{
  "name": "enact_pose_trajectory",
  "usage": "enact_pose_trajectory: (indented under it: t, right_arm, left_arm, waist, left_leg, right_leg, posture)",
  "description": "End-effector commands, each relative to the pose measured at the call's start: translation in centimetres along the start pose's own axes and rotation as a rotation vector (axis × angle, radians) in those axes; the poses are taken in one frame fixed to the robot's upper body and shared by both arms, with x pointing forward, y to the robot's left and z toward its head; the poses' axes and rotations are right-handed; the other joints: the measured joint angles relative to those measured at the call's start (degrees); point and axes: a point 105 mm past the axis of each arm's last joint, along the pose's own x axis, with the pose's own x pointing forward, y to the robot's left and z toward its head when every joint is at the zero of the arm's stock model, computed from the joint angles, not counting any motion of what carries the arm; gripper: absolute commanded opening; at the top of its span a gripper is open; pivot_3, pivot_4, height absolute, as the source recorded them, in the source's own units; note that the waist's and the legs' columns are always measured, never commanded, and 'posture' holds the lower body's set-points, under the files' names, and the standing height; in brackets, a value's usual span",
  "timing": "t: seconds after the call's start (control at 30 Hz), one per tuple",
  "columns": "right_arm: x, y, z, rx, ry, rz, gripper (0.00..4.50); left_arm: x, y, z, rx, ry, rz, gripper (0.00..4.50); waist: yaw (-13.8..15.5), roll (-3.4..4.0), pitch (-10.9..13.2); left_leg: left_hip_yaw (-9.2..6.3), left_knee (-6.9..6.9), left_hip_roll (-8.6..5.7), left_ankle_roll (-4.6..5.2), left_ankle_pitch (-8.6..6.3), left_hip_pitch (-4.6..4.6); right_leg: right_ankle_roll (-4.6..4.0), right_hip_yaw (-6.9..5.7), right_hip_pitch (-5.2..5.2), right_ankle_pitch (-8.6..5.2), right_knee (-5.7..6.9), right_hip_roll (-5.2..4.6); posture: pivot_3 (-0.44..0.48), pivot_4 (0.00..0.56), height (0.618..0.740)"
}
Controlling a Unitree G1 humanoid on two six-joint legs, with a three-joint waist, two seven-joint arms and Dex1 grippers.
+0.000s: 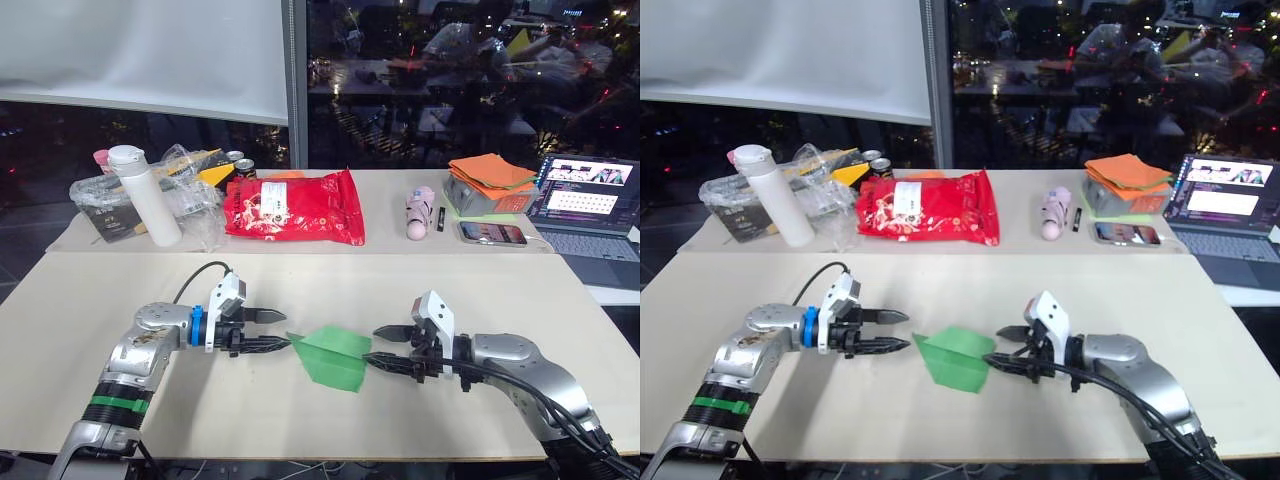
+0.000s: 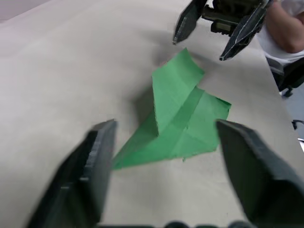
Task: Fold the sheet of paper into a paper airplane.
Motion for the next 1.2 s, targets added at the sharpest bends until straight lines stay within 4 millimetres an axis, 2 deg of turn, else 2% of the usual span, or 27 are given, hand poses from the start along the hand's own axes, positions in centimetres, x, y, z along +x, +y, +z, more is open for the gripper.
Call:
enact_pose_trajectory:
  t: [0.03,0.2,0.33,0.47,0.53,0.77,0.87,0.97,1.1,1.2]
  right_arm:
    - [0.1,0.1,0.5,-0.009,-0.020,0.038,4.25]
    - [1.1,1.5,0.2,0.120,-0.054,0.130,4.25]
    - [2.1,1.6,-0.2,0.202,-0.064,0.135,4.25]
    - [2.5,1.4,-0.8,0.232,-0.038,0.135,3.09]
    - [2.6,1.2,-0.4,0.276,-0.069,0.140,2.47]
    - [2.1,0.9,0.2,0.321,-0.086,0.166,0.02]
    - [2.3,0.4,1.7,0.264,-0.105,0.180,0.02]
    - [2.5,-0.7,4.1,0.180,-0.147,0.176,0.02]
    - [2.6,-3.0,7.7,-0.041,-0.194,0.115,0.02]
    - [2.8,-3.9,10.1,-0.303,-0.200,0.066,0.02]
  left_arm:
    - [-0.5,-0.4,0.6,-0.004,-0.014,0.019,4.47]
    - [-0.3,-1.8,-0.4,-0.061,0.020,-0.023,4.47]
    - [-0.1,-2.7,-0.4,-0.135,0.006,-0.055,4.47]
    - [0.1,-3.0,-0.7,-0.140,0.033,-0.057,4.50]
    - [0.1,-3.0,-0.8,-0.141,0.037,-0.052,4.50]
    - [0.0,-3.0,-0.9,-0.148,0.040,-0.040,4.50]
    - [0.1,-3.2,-1.0,-0.152,0.043,-0.040,4.50]
    - [0.1,-3.4,-1.2,-0.157,0.050,-0.041,4.50]
    - [-0.1,-3.5,-1.3,-0.161,0.056,-0.038,4.50]
    - [-0.2,-3.4,-1.6,-0.157,0.071,-0.029,4.50]
  waist:
    - [0.0,-0.02,0.0]
    - [0.0,-0.03,0.0]
    - [0.0,-0.04,0.0]
    - [0.0,-0.03,0.0]
    - [0.0,-0.04,0.0]
    - [0.0,-0.04,0.0]
    - [0.0,-0.03,0.1]
    - [-0.4,-0.01,0.1]
    - [-1.0,0.02,0.1]
    - [-1.1,0.04,0.1]
  left_leg:
    - [0.00,0.00,0.00,0.00,0.00,0.00]
    - [0.00,-0.01,0.01,0.00,0.00,0.00]
    - [0.00,0.00,0.01,0.00,0.00,-0.01]
    - [0.00,-0.01,0.01,0.00,0.00,0.00]
    - [0.00,-0.01,0.01,0.00,0.00,0.00]
    - [0.00,-0.01,0.00,0.00,0.00,-0.01]
    - [0.00,-0.01,0.00,0.00,0.00,-0.01]
    - [0.00,-0.01,0.01,0.00,0.00,-0.01]
    - [0.00,-0.02,0.01,0.00,0.00,0.00]
    - [0.00,-0.03,0.00,0.00,0.00,-0.02]
  right_leg:
    - [0.04,0.00,0.00,0.02,0.00,0.00]
    - [0.02,0.00,-0.01,0.01,-0.01,0.00]
    - [-0.14,0.00,0.00,-0.07,-0.01,0.00]
    - [-0.14,0.00,-0.01,-0.08,-0.01,0.00]
    - [-0.15,0.00,-0.02,-0.08,-0.01,0.00]
    - [-0.14,0.00,-0.02,-0.08,-0.01,0.00]
    - [-0.14,0.00,-0.02,-0.07,-0.01,0.00]
    - [-0.13,0.00,-0.06,-0.06,-0.01,0.00]
    - [0.03,-0.01,-0.06,0.03,0.00,0.00]
    - [0.11,-0.01,-0.07,0.07,0.00,0.00]
  posture:
    - [0.000,0.150,0.725]
    - [0.000,0.150,0.725]
    - [0.000,0.150,0.725]
    - [0.000,0.150,0.725]
    - [0.000,0.150,0.725]
    - [0.000,0.150,0.725]
    - [0.000,0.150,0.725]
    - [0.000,0.150,0.725]
    - [0.000,0.150,0.725]
    - [0.000,0.150,0.725]
